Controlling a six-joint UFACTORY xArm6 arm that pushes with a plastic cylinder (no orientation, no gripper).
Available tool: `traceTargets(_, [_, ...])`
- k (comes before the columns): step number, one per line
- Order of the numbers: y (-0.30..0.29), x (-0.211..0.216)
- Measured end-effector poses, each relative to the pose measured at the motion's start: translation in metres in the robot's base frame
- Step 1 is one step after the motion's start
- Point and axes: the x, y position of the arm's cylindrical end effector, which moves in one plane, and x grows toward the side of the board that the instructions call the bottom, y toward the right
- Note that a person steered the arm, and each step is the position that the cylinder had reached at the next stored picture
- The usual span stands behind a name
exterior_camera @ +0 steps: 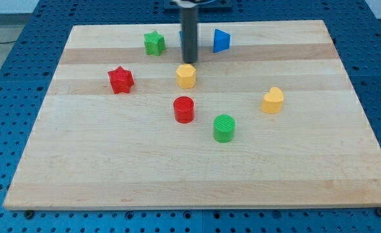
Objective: Place the hexagon diagonally bottom left to the triangle
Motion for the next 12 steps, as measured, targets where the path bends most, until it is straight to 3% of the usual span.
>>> traceTargets(2, [-0.059,0.065])
traceTargets(3, [-0.048,0.09])
traceTargets(6, [0.017,0.075])
traceTargets(8, [0.017,0.066])
traceTargets(10, [-0.032,0.067])
traceTargets(12, [0.0,0.067])
